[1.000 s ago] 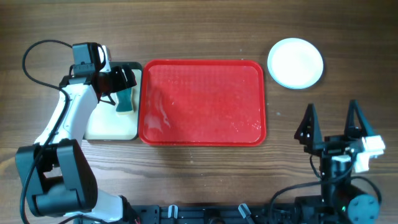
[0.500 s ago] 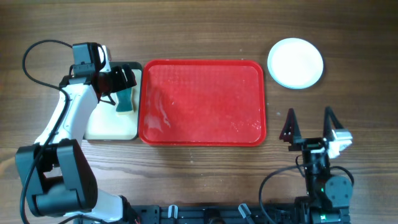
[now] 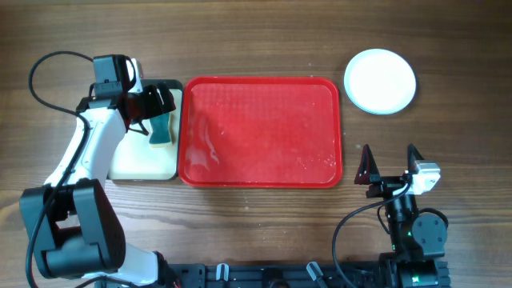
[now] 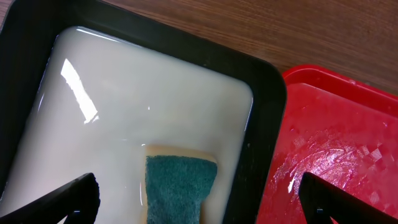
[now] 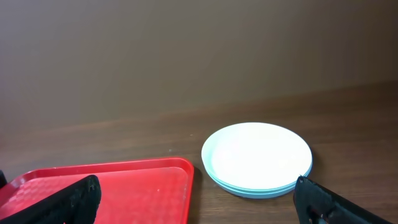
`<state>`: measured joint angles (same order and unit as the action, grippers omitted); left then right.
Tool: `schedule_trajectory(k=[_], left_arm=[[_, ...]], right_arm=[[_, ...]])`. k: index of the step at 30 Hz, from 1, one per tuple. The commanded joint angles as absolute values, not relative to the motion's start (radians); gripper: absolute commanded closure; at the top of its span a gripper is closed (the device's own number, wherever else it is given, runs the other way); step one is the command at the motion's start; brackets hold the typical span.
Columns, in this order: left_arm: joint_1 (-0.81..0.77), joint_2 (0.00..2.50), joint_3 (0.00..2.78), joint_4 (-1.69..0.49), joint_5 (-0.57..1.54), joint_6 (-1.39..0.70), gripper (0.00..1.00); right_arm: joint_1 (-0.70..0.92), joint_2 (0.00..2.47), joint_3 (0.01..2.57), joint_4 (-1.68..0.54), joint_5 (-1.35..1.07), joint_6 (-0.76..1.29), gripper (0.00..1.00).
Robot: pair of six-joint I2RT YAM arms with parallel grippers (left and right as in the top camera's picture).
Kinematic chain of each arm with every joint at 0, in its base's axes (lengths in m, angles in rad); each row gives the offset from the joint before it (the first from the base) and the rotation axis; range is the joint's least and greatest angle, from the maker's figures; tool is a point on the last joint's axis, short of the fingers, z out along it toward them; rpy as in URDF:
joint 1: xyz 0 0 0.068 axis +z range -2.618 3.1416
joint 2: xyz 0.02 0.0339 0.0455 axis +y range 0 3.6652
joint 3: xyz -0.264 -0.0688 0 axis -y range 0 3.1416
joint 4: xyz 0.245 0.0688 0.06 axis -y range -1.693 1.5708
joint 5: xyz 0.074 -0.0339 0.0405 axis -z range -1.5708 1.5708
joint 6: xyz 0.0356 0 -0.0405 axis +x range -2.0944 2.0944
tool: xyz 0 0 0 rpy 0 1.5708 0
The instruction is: Clean dirty plates on tray and stack at the side
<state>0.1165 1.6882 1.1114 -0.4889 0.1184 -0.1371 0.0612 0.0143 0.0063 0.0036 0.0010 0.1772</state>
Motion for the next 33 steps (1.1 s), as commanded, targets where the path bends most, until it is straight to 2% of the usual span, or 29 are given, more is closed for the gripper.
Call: schedule_trajectory(k=[1, 26, 33], left_arm=[[0.113, 1.691, 1.110, -0.486, 0.126, -0.146, 0.00], [0.113, 1.687, 1.110, -0.485, 0.126, -0.147, 0.00], [0.115, 1.621, 1.110, -0.486, 0.051, -0.146, 0.00]], right_arm=[[0.064, 0.004, 0.005, 0.006, -0.007, 0.160, 0.00], [0.065, 0.005, 0.005, 0.006, -0.007, 0.160, 0.00], [0.064, 0.004, 0.005, 0.006, -0.007, 0.160, 0.00]])
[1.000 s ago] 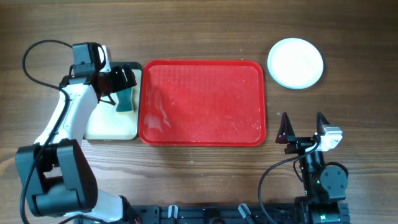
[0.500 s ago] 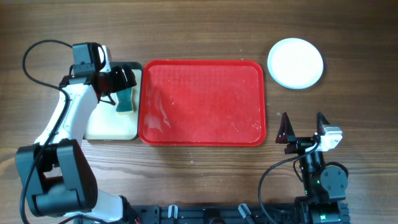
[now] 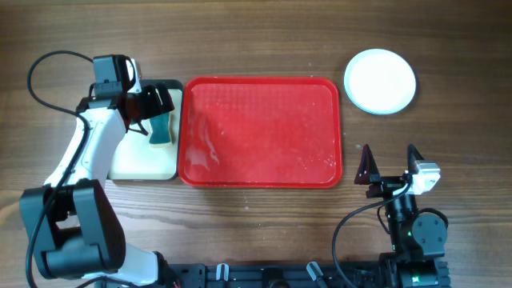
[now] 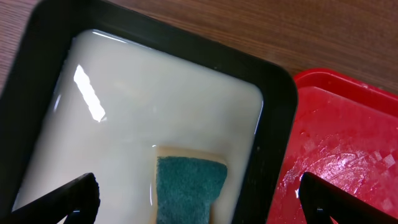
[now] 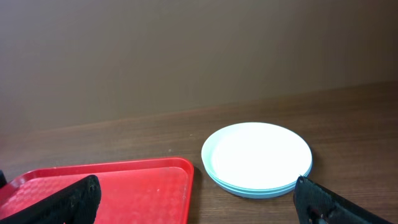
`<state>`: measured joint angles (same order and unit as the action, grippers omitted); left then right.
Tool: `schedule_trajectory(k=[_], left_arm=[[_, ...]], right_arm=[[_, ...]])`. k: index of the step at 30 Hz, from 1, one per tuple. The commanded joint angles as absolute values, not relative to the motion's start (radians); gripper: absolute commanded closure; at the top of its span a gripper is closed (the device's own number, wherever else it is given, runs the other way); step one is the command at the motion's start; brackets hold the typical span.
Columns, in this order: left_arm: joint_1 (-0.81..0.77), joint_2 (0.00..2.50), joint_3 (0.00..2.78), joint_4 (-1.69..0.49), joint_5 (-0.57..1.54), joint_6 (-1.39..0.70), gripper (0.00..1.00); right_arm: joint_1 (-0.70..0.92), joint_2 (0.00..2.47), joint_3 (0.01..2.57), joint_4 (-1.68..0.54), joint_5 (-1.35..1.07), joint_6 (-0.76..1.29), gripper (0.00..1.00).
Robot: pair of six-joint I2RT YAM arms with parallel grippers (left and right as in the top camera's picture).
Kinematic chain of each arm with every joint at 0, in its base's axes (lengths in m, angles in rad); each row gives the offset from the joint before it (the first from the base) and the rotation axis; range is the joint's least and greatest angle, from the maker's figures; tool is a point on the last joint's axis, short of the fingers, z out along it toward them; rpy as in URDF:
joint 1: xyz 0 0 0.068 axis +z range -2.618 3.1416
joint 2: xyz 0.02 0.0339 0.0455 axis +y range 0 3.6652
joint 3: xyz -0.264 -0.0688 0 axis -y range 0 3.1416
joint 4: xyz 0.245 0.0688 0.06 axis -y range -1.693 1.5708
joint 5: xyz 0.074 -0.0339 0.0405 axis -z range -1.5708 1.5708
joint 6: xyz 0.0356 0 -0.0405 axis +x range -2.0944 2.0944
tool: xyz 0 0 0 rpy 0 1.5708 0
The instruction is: Clean dirty plates on tray and stack at the side
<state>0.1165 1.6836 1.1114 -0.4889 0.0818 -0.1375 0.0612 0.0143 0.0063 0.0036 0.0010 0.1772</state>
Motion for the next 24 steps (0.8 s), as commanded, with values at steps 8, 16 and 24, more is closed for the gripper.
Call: schedule_trajectory(k=[8, 16, 24], left_arm=[[0.115, 1.309, 1.110, -0.493, 0.029, -0.139, 0.00], [0.115, 0.898, 1.110, -0.522, 0.029, -0.139, 0.00], [0.114, 0.662, 1.110, -0.738, 0.033, -0.139, 0.00]], right_arm=[[0.065, 0.004, 0.005, 0.006, -0.007, 0.160, 0.00], [0.064, 0.004, 0.005, 0.006, -0.007, 0.160, 0.00], [0.064, 0.005, 0.005, 0.006, -0.007, 0.160, 0.00]])
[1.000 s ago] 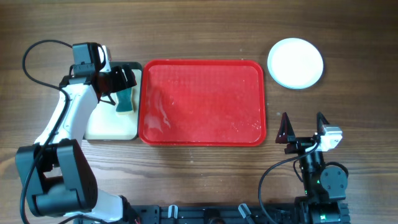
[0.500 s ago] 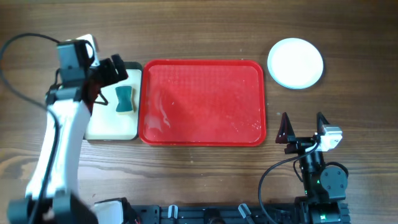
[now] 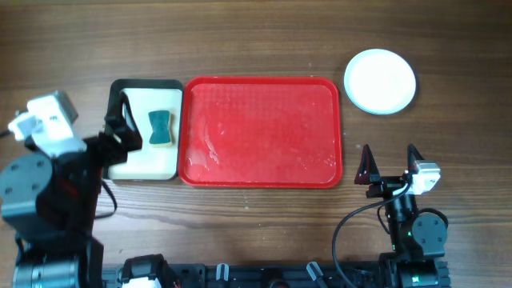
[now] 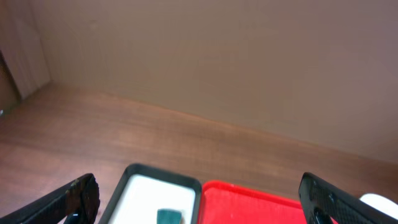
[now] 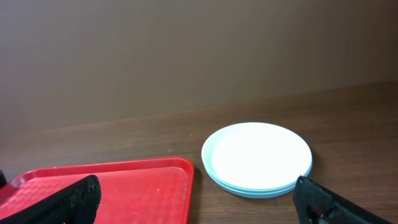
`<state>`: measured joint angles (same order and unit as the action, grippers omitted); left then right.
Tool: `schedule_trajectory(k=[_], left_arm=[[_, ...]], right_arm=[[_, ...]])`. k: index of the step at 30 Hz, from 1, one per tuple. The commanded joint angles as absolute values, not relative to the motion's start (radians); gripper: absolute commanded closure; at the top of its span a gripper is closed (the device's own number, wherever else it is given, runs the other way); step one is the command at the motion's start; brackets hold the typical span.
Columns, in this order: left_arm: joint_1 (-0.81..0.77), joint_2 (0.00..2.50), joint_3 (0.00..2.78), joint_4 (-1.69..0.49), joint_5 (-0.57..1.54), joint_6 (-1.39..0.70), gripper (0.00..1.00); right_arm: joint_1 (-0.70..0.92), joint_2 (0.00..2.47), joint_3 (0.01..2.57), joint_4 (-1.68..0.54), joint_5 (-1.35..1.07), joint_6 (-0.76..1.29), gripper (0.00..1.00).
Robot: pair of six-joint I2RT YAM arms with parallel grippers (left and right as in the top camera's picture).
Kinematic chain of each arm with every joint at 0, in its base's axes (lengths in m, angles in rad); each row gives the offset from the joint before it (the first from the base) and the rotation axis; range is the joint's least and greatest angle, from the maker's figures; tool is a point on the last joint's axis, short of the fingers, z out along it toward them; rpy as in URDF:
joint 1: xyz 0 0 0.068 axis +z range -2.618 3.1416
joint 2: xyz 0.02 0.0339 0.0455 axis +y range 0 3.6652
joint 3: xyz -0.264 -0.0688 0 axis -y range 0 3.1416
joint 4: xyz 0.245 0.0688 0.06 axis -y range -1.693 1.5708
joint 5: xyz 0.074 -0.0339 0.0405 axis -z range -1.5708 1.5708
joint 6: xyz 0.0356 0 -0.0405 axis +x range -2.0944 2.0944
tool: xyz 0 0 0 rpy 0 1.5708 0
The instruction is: Clean dirty plates on tray and stack at the side
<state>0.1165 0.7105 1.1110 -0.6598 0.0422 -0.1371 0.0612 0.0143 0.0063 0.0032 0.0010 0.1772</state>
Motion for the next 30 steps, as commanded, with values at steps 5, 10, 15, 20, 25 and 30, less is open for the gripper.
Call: schedule_trajectory(k=[5, 10, 15, 20, 25, 30], left_arm=[[0.113, 0.485, 1.110, -0.965, 0.036, -0.139, 0.00], [0.109, 0.347, 1.110, -1.051, 0.036, -0.139, 0.00], [0.046, 0.230, 1.105, -1.089, 0.036, -0.139, 0.00], [-0.021, 0.136, 1.040, -1.090, 0.036, -0.139, 0.00], [-0.043, 0.058, 0.913, -1.081, 0.036, -0.139, 0.00], [-0.044, 0.004, 0.771, -0.977, 0.036, -0.139, 0.00]], right_arm=[[0.065, 0.004, 0.005, 0.006, -0.007, 0.160, 0.00], [0.065, 0.004, 0.005, 0.006, -0.007, 0.160, 0.00], [0.064, 0.004, 0.005, 0.006, -0.007, 0.160, 0.00], [0.064, 0.004, 0.005, 0.006, -0.007, 0.160, 0.00], [0.064, 0.004, 0.005, 0.006, -0.007, 0.160, 0.00], [0.064, 0.004, 0.005, 0.006, -0.007, 0.160, 0.00]])
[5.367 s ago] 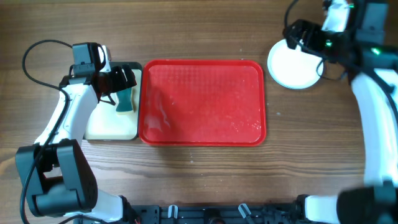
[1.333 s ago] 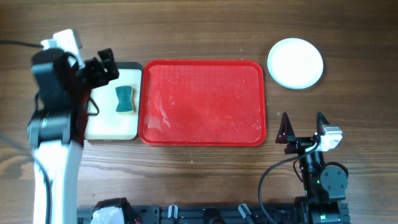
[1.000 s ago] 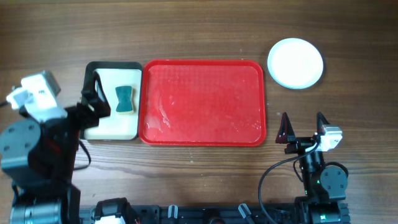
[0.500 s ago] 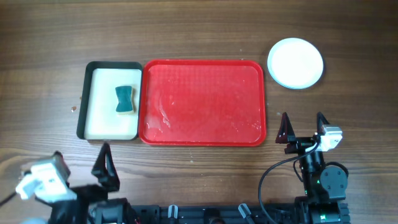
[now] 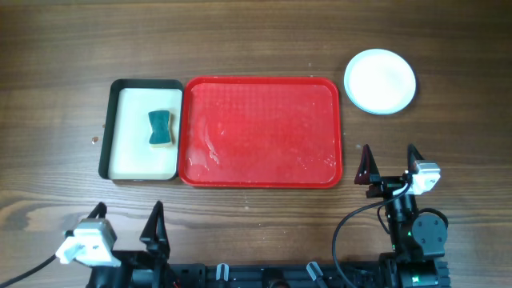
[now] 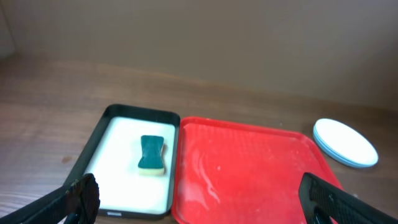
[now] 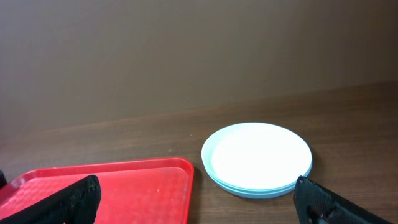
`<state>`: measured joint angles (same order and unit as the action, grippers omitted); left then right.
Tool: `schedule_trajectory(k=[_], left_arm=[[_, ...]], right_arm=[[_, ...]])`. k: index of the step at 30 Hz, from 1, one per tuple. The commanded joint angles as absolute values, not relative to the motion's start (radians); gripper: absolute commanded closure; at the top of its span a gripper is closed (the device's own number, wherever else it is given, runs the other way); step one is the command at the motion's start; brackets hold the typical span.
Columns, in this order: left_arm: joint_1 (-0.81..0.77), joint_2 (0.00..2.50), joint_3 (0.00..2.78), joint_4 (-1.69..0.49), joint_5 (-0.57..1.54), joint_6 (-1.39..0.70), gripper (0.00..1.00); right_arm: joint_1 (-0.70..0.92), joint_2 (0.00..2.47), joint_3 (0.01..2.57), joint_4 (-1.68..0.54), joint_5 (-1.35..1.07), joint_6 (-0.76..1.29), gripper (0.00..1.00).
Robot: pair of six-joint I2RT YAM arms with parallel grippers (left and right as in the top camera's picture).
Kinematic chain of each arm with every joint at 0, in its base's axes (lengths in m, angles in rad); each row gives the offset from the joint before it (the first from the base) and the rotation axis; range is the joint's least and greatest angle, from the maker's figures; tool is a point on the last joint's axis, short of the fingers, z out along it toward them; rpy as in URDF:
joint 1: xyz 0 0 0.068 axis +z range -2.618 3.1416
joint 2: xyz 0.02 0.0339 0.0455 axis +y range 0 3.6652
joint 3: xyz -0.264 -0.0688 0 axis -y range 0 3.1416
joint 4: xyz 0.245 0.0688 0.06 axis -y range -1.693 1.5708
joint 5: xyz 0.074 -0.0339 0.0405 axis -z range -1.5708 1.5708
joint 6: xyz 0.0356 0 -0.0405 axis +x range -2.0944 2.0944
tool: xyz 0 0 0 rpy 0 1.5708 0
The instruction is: Clean dirty plates on tray and stack at the side
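Note:
The red tray (image 5: pixel 262 132) lies mid-table, wet and streaked, with no plate on it. A stack of white plates (image 5: pixel 380 81) sits on the wood at the far right, also seen as plates (image 7: pixel 257 158) and plates (image 6: pixel 345 143). My left gripper (image 5: pixel 126 218) is at the front left edge, open and holding nothing, well back from the tray (image 6: pixel 249 168). My right gripper (image 5: pixel 388 162) stands open at the front right, short of the plates, with nothing between its fingers.
A black tub (image 5: pixel 104 128) of milky water sits left of the tray, touching it. A green sponge (image 5: pixel 161 128) lies in it, also visible as the sponge (image 6: pixel 151 154). Bare wooden table surrounds everything.
My left arm was raised just left of the tub, its camera facing the wall. Now it is drawn back to the front left edge, still open. The right arm has not moved.
My left gripper hung open right over the sponge in the tub, then a little higher above it. It then stood left of the tub, and now rests at the front edge. The sponge stayed in the tub; the right gripper stayed open and still.

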<state>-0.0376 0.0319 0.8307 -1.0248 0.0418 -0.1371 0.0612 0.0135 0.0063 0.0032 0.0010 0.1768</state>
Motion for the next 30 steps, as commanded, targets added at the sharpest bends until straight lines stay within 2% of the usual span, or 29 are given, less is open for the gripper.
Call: schedule_trajectory(k=[1, 6, 9, 11, 16, 19, 30], left_arm=[[-0.044, 0.004, 0.747, -0.942, 0.036, -0.139, 0.00], [-0.044, 0.004, 0.649, -0.722, 0.044, -0.143, 0.00], [-0.044, 0.004, 0.571, -0.501, 0.048, -0.143, 0.00], [-0.044, 0.004, 0.468, -0.227, 0.060, -0.143, 0.00], [-0.043, 0.004, 0.294, 0.165, 0.099, -0.147, 0.00], [-0.043, 0.004, 0.234, 0.248, 0.112, -0.147, 0.00], [-0.042, 0.004, 0.109, 0.254, 0.111, -0.166, 0.00]], right_arm=[[0.064, 0.004, 0.005, 0.006, -0.007, 0.160, 0.00], [0.065, 0.004, 0.005, 0.006, -0.007, 0.160, 0.00], [0.064, 0.004, 0.005, 0.006, -0.007, 0.160, 0.00], [0.064, 0.005, 0.005, 0.006, -0.007, 0.160, 0.00], [0.064, 0.005, 0.005, 0.006, -0.007, 0.160, 0.00], [0.064, 0.005, 0.005, 0.006, -0.007, 0.160, 0.00], [0.064, 0.004, 0.005, 0.006, -0.007, 0.160, 0.00]])
